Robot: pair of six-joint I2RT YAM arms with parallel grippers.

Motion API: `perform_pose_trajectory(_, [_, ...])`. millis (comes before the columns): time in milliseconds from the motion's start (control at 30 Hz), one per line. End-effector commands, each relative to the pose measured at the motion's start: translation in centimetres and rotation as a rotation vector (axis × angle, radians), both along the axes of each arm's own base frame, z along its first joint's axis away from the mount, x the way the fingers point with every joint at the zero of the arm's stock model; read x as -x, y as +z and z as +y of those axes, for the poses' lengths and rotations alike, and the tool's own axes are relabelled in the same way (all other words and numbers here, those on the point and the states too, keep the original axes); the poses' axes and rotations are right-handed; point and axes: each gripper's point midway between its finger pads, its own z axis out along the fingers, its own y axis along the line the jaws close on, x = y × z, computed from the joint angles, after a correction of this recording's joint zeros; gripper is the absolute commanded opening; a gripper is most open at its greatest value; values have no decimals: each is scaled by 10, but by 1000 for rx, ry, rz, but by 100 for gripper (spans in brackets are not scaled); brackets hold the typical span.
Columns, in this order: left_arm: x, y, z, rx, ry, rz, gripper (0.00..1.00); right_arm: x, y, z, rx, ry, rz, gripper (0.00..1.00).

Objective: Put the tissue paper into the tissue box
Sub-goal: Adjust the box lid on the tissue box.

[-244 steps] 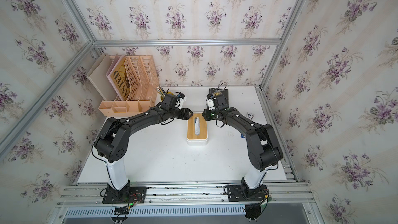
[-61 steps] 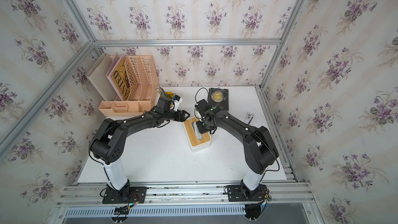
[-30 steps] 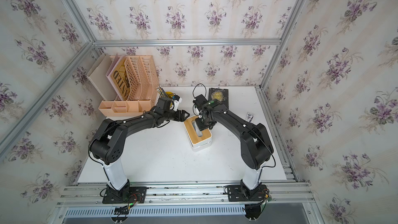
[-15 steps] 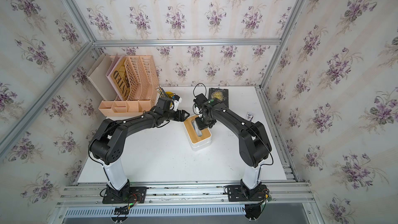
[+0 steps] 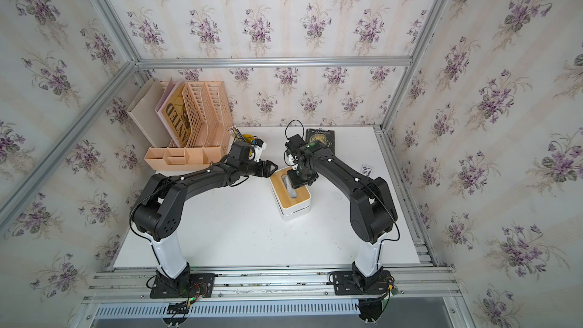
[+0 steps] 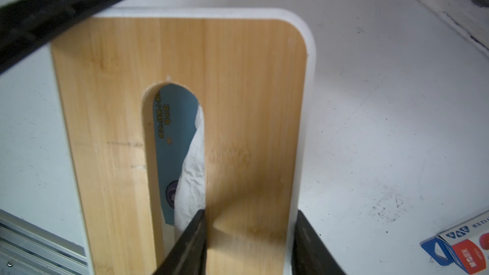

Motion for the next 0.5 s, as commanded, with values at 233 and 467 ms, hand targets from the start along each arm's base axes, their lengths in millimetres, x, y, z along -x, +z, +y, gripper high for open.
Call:
perform_pose_trajectory(233, [-6, 4, -5, 8, -15, -11, 78, 0, -5, 5, -10, 11, 32, 26])
perform_pose_trajectory(467, [-8, 0, -7, -2, -27, 3, 78, 2, -15, 4, 4, 10, 57, 26])
